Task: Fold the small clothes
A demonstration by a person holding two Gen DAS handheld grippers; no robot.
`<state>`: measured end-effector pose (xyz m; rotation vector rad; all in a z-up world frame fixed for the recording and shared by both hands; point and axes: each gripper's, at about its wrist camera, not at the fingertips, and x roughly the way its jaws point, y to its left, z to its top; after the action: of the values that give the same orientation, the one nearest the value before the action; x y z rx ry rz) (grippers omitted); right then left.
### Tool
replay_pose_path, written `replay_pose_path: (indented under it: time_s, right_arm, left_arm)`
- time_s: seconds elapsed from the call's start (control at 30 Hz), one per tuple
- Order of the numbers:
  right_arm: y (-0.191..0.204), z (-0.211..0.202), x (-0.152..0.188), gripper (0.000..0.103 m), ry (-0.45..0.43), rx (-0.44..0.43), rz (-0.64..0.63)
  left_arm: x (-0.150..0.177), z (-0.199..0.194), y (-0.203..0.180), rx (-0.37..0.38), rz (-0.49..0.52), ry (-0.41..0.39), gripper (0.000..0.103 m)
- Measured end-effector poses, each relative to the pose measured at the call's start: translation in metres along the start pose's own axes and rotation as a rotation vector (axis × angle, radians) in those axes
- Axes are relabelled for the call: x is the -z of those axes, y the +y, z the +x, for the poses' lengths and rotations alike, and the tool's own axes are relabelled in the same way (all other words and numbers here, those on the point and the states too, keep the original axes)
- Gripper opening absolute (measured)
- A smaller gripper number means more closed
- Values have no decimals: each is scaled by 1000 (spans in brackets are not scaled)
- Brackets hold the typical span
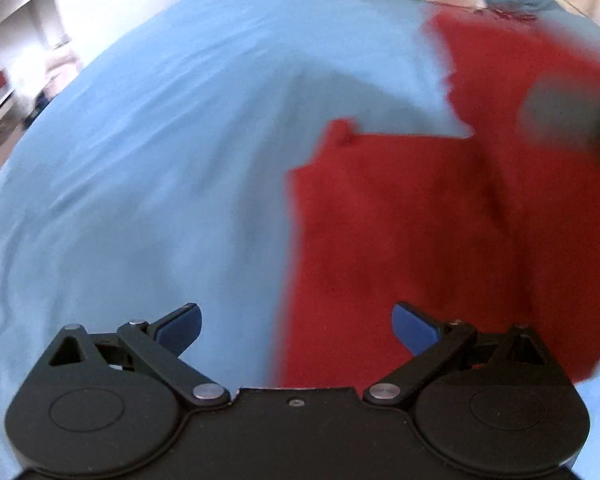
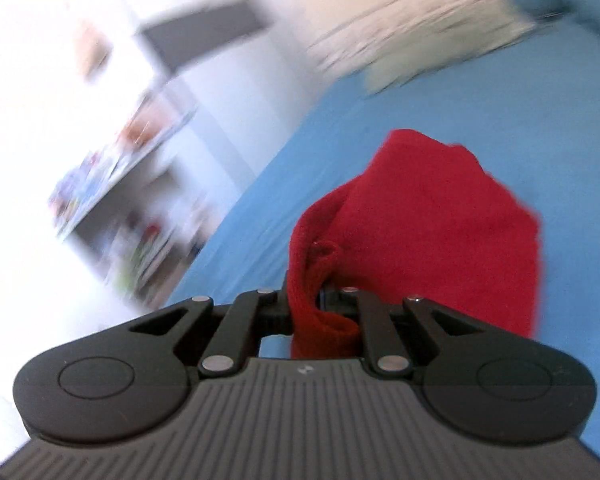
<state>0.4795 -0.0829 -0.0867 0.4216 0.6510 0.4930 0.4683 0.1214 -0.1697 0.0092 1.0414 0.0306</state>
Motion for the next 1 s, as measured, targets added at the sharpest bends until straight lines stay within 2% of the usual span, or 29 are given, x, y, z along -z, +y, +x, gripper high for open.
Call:
replay_pose_path:
  time_s: [0.07,0.17,0.27,0.33,0.37,0.4,0.43,0.47,0.5,0.57,0.7,0.77,0.87,0.93,1.0]
  right_arm:
    - [18,40,27,24,112,-13,-103]
    - [28,86,73,24,244,44,-231]
    - [38,93,92,24,259,58,-288]
    - [43,97,92,30,255,83,-330]
    - [43,101,89,37,259,78,-331]
    - [45,100,88,59,250,77,-329]
    - [46,96,86,73,239,77,-328]
    - [46,92,80,91,216,73,-324]
    - [44,80,79,94,179,55,-320]
    - [42,54,73,95,127,37,-306]
    - [23,-2,64,95,71,134,-256]
    - [11,-26,70,95,75,209,-260]
    - [1,-41,88,95,129,299,-285]
    - [-9,-46,100,95,164,316,-250]
    - [-16,-53,107,95,170,329,-202]
  left_arm:
    - [15,2,27,-26,-9,10,103]
    - [32,8,53,-30,-39,35,103]
    - [43,9,69,-18,-65,47,103]
    - [45,7,73,-17,-74,46,103]
    - [44,5,75,-11,-82,44,103]
    - [43,2,75,0,-90,43,103]
    - [41,-2,76,18,-98,41,103]
    - [40,-7,79,36,-101,38,103]
    - [39,-12,82,56,-99,33,103]
    - [38,-24,78,104,-89,29,103]
    - [39,-46,66,191,-60,20,103]
    - [37,-55,58,234,-55,12,102]
    - [34,-68,39,296,-50,-9,102]
    - [30,-70,23,294,-18,-32,102]
    - [26,-66,10,239,-2,-61,100]
